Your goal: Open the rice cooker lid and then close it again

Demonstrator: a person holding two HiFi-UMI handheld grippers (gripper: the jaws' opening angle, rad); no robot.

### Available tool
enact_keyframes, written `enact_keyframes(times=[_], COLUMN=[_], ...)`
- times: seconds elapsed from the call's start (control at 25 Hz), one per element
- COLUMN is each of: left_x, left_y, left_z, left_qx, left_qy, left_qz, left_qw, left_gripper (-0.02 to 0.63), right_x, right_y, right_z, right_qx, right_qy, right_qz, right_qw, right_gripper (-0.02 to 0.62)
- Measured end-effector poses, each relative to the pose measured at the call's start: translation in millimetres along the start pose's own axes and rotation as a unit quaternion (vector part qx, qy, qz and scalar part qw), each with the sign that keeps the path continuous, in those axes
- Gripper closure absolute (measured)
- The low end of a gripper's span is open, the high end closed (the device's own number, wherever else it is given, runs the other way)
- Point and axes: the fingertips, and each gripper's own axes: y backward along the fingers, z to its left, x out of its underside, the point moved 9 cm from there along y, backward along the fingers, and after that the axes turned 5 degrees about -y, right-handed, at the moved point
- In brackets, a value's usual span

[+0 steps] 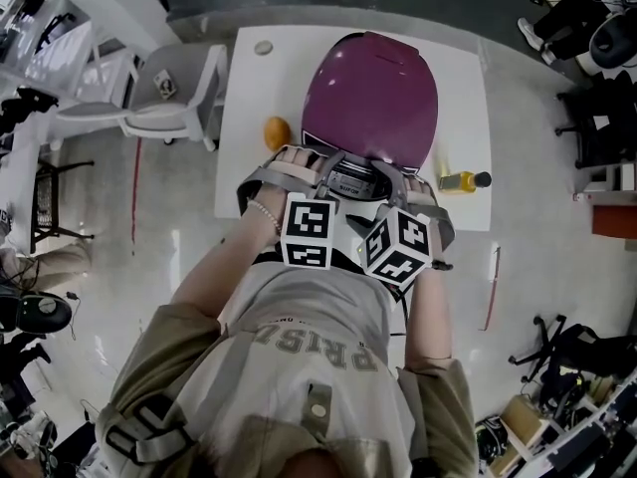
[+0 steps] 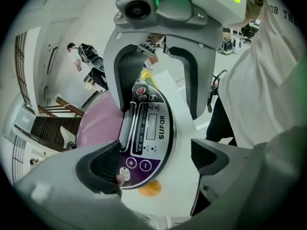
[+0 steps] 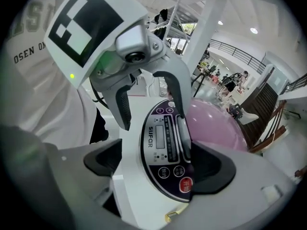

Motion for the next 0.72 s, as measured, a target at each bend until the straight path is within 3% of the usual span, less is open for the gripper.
enact_keyframes(times=[0.44,0.72], left_x=[1.7,-0.2], left_y=[-0.4,-2.8], left_z=[-1.4,-5.1], left_qx=[0.006,-0.007], left_qy=[-0.054,-0.041], left_qz=[0.035,0.030], left_qw=[0.9979,0.9987], left_gripper=[0.132,0.130], right_x=[-5.7,-3.9], right_y=[-6.2,-7.8], right_z=[2.9,4.8], right_qx=[0.012,0.028], right_qy=[0.002,-0.010], right_qz=[0.029,0.025], right_qw=[1.000,0.999], right_gripper=[0.156,0.158])
